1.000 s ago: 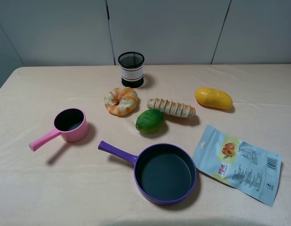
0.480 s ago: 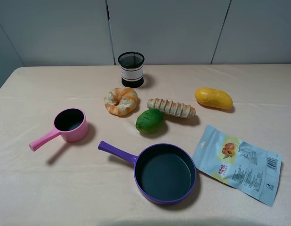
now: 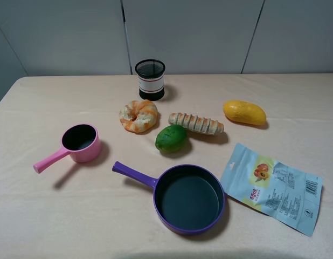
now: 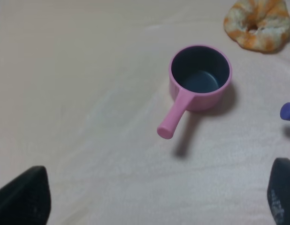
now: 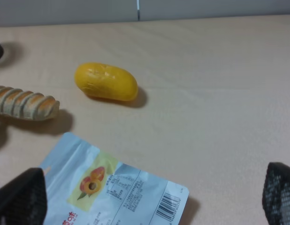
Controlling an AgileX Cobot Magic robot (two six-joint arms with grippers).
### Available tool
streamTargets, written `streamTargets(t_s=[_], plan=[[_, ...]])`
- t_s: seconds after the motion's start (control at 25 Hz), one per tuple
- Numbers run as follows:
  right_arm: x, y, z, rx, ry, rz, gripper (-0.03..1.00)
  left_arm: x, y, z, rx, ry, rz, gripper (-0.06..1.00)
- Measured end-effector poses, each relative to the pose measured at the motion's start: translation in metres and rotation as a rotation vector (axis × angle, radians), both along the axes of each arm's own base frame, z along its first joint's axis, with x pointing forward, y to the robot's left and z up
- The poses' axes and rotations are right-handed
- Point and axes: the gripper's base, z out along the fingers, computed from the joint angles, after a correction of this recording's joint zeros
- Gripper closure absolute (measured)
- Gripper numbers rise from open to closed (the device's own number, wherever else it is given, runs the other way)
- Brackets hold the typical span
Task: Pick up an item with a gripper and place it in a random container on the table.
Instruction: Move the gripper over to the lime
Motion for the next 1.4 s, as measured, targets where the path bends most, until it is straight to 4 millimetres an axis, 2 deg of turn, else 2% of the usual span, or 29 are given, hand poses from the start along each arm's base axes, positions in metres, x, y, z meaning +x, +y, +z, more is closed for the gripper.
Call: streamTargets(t_s=[0.4,0.8,0.92,1.4], plan=[[0.000,0.000,0.000,0.000,0.000,0.000,0.27,0.044,0.001,0.022,-0.002,0.164,-0.002,0.02],[0.000,0.000,0.000,0.000,0.000,0.000,0.27,0.082,0.001,0.053,-0.012,0.183,-0.006,0.02],[0.000,0.000,0.000,0.000,0.000,0.000,0.27,0.098,-0.003,0.053,-0.043,0.215,-0.035,0.02],[0.000,0.000,0.000,0.000,0.000,0.000,0.27,0.153,-0.022,0.028,-0.190,0.361,-0.224,0.02]])
